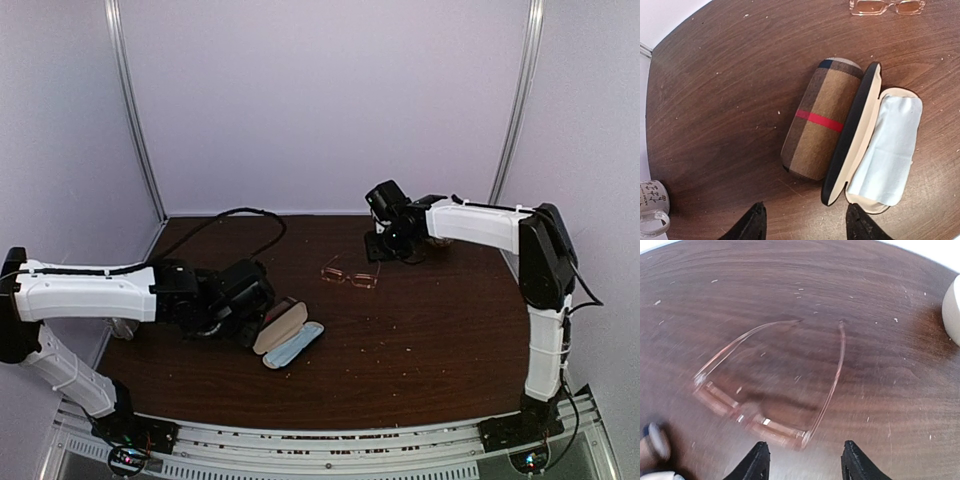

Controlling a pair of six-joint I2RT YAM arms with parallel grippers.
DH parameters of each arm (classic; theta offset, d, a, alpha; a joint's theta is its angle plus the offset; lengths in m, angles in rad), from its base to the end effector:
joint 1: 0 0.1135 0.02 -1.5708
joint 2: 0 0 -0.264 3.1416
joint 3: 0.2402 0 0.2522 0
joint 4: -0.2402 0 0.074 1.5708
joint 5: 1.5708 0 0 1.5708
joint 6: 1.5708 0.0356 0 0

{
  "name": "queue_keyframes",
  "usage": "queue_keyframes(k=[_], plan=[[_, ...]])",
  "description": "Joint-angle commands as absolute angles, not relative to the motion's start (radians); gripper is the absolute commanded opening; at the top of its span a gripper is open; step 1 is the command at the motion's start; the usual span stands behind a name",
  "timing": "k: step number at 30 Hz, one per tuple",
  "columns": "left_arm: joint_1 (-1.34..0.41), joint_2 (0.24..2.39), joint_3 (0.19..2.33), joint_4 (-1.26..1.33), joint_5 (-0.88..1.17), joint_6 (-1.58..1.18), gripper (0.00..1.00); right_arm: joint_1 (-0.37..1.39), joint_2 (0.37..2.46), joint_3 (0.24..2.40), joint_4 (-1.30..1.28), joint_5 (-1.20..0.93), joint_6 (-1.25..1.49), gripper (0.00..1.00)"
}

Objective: Organize the sunglasses
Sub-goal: Adjust the sunglasses at the center of the board.

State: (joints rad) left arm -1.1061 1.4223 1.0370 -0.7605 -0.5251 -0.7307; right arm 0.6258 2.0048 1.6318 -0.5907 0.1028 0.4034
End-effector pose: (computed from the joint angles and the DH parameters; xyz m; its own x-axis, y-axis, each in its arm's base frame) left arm 0.1386 -0.2367 0.2426 -0.7585 0.2244 -0.6119 0.2346 0.9699 0.0649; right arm 0.3615 0.2568 0.2298 -0.8223 -0.1125 -0.5578 -0.2309 0.9619 0.1464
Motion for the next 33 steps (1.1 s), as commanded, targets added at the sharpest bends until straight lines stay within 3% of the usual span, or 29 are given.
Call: queue_keyframes(k=[1, 8, 24, 29, 33], plan=[[-1.096, 1.385, 0.995, -0.726, -0.552, -0.721, 0.58, 0.603, 2.092, 1.738, -0.642, 0.059, 0.470, 0.50], [-1.091, 1.370, 0.954, -0.696, -0.548, -0.726, 0.58, 0.586, 2.174, 1.778, -0.669, 0.063, 0.534, 0.48], [-1.085, 1.341, 0.899, -0.651, -0.534, -0.726, 0.59, 0.584, 2.185, 1.738, -0.692, 0.038, 0.633, 0.30], [-1.085, 1.335, 0.885, -0.646, -0.532, -0.730, 0.59, 0.584, 2.198, 1.732, -0.693, 0.014, 0.648, 0.28], [-1.085, 1.333, 0.884, -0.645, -0.532, -0.732, 0.59, 0.585, 2.200, 1.733, -0.693, 0.009, 0.651, 0.17]])
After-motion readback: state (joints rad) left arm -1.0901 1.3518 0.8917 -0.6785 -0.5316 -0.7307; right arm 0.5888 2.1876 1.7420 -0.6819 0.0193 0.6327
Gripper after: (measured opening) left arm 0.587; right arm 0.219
